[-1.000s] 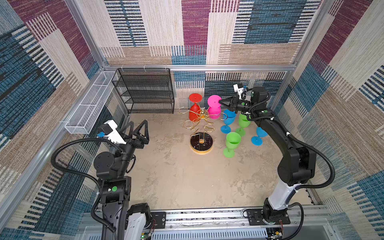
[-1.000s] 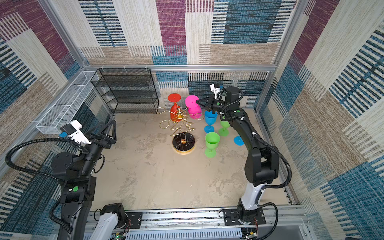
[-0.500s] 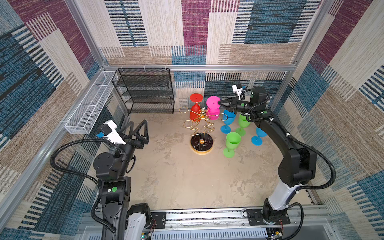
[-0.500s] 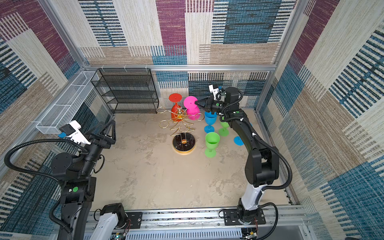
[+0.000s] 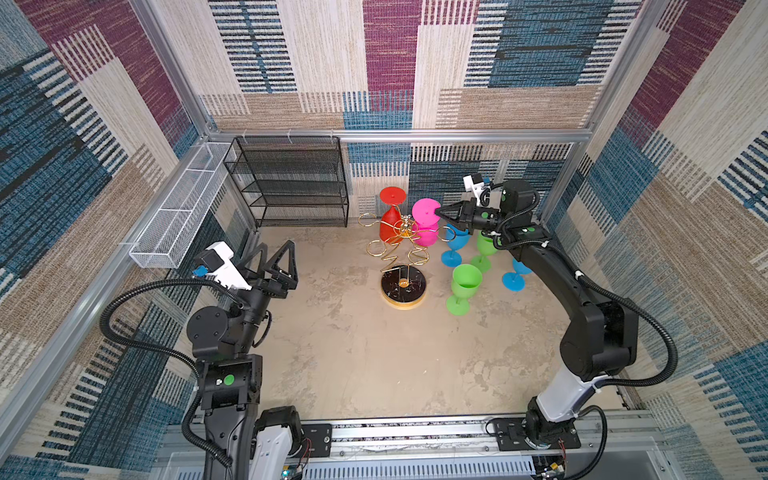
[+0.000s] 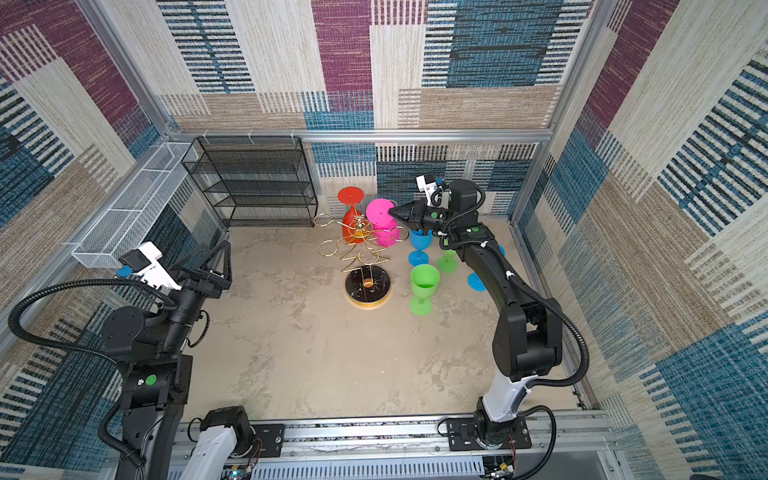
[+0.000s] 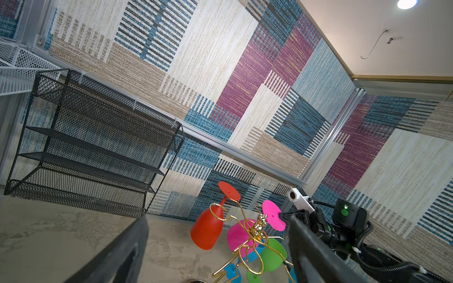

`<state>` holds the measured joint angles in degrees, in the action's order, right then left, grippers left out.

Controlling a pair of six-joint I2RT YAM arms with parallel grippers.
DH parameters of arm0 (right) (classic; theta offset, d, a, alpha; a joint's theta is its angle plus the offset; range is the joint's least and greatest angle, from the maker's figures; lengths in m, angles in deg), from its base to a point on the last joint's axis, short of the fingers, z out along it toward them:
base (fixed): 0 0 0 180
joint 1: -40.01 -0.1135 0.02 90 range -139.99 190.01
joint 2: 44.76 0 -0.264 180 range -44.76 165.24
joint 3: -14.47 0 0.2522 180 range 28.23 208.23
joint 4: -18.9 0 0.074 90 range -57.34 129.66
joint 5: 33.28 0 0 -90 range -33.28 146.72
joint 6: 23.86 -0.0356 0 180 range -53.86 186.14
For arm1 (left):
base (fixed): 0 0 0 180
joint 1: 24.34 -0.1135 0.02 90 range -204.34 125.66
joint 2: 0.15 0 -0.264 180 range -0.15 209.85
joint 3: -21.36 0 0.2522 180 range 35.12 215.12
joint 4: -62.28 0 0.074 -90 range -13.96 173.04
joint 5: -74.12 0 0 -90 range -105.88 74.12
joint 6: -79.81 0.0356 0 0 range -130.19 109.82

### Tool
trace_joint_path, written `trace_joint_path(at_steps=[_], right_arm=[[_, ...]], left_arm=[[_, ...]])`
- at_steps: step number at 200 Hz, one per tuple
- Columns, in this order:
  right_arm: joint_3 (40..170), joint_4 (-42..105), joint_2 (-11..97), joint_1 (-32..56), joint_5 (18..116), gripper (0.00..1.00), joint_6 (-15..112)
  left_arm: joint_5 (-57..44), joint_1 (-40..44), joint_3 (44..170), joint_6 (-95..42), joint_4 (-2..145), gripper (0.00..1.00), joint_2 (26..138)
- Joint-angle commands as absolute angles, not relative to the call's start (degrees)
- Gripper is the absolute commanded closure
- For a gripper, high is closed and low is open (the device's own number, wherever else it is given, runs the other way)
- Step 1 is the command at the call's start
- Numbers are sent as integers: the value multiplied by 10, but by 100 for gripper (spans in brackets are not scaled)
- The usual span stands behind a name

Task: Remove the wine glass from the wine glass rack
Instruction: 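Close the right gripper on the magenta glass foot and pull it off the rack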

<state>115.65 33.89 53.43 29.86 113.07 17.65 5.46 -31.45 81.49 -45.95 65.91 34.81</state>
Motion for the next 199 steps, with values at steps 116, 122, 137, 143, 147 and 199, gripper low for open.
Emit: trace_joint_path(at_steps=[116, 122, 137, 143, 147, 199], right_arm=[[1126, 342, 480, 300, 1091, 100, 193], [1124, 344, 477, 300, 1091, 100, 194], [1117, 343, 470, 302, 1089, 100, 194], [1114, 343, 468, 302, 1088, 100, 194], [1113, 343, 466, 303, 1089, 100, 195], [1103, 364, 442, 311, 1069, 100, 211]], left_arm=[[53, -315, 807, -467, 631, 9, 348], [53, -315, 807, -467, 631, 9, 349], [53, -315, 807, -467, 630, 9, 349], [53, -315, 807, -467, 629, 9, 349], [53, -315, 806, -467, 629, 9, 349], [52, -315, 805, -471, 627, 9, 349]])
